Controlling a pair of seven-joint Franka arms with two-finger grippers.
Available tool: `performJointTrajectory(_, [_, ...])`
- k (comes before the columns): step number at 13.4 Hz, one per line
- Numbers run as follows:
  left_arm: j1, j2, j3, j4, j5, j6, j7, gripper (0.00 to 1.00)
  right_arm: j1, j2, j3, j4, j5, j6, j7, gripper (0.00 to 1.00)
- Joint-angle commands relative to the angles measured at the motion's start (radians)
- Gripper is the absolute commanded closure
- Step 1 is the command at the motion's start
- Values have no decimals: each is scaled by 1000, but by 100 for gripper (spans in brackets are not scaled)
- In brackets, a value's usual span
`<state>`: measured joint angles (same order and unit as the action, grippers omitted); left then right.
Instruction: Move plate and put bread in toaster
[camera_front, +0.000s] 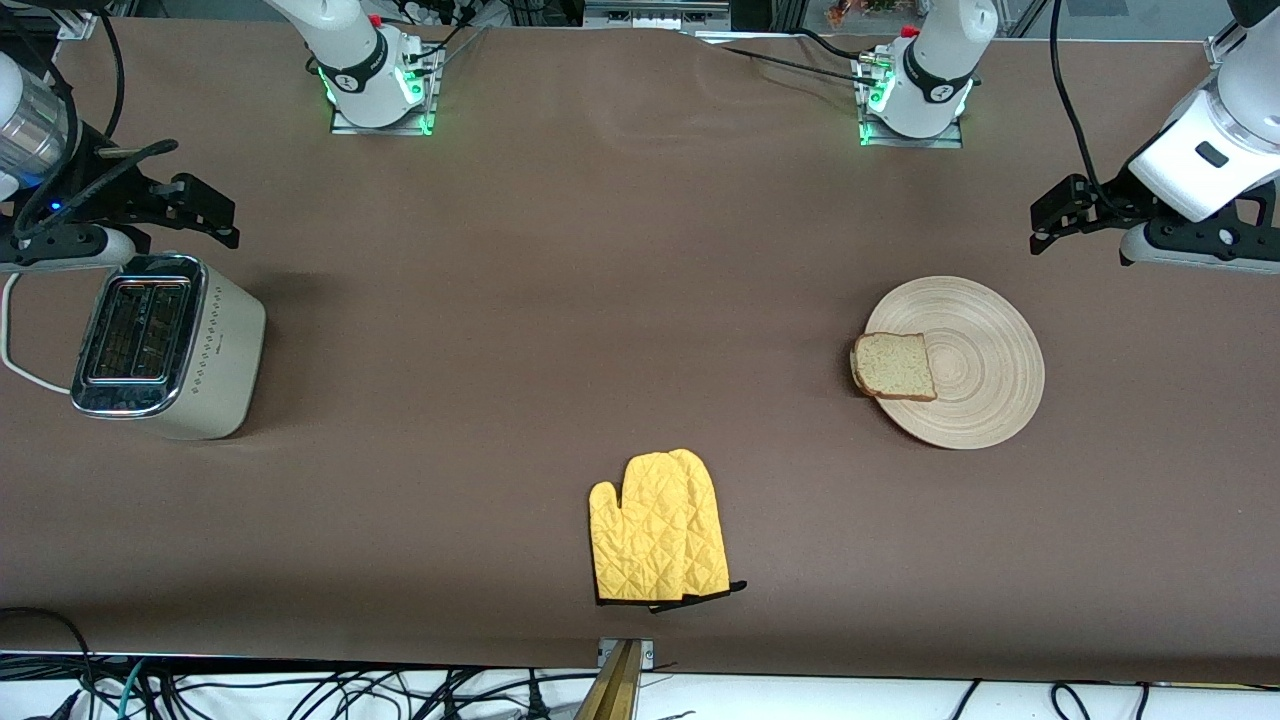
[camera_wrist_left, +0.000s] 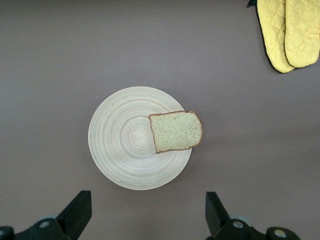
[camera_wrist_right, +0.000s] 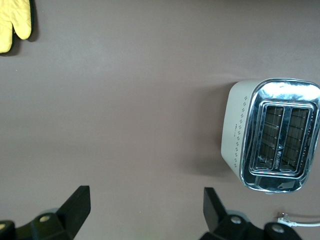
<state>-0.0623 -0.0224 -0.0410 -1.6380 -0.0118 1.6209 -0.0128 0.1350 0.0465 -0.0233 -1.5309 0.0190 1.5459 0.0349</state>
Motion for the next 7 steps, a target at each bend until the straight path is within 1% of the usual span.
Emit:
performJointTrajectory(1, [-8, 7, 1, 26, 27, -26, -15, 0, -2, -22, 12, 2, -5, -17, -1, 0])
performJointTrajectory(7, [-8, 7, 1, 26, 27, -26, -15, 0, -2, -31, 8, 3, -13, -1, -36, 0])
